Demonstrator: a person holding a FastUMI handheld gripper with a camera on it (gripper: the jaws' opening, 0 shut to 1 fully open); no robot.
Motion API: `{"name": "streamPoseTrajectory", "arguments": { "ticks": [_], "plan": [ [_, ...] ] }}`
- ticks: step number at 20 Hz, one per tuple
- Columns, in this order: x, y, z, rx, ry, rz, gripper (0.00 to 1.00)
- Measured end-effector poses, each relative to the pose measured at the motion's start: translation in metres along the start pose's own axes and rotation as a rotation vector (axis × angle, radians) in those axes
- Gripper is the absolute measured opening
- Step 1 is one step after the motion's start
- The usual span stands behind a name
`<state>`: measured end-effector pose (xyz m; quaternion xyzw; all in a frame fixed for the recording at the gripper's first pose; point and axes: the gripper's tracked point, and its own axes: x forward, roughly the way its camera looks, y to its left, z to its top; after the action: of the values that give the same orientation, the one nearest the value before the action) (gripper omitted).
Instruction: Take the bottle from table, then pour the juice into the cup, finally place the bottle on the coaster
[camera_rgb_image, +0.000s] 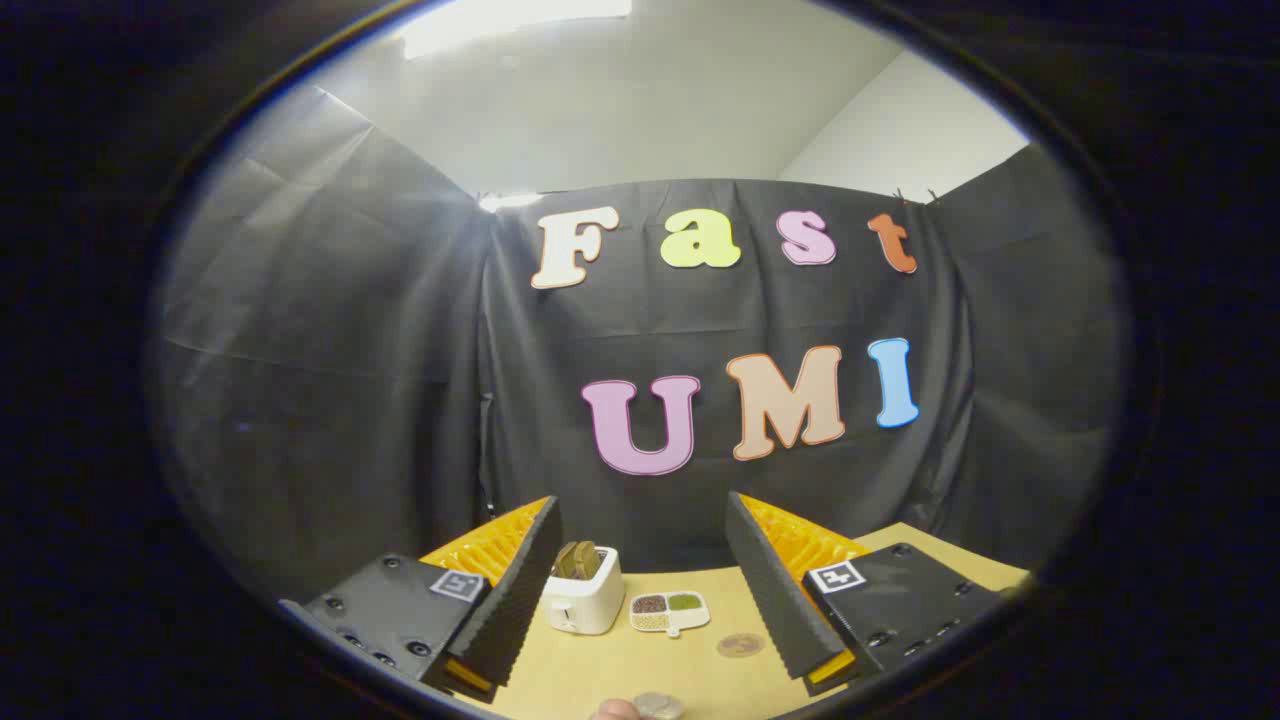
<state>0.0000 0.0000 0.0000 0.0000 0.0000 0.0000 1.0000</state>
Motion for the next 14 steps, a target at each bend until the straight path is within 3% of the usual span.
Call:
{"name": "streamPoseTrajectory", "arguments": {
  "ticks": [14],
  "plan": [
    [0.017, -0.006, -0.011, -0.027, 0.020, -0.016, 1.00]
  ]
}}
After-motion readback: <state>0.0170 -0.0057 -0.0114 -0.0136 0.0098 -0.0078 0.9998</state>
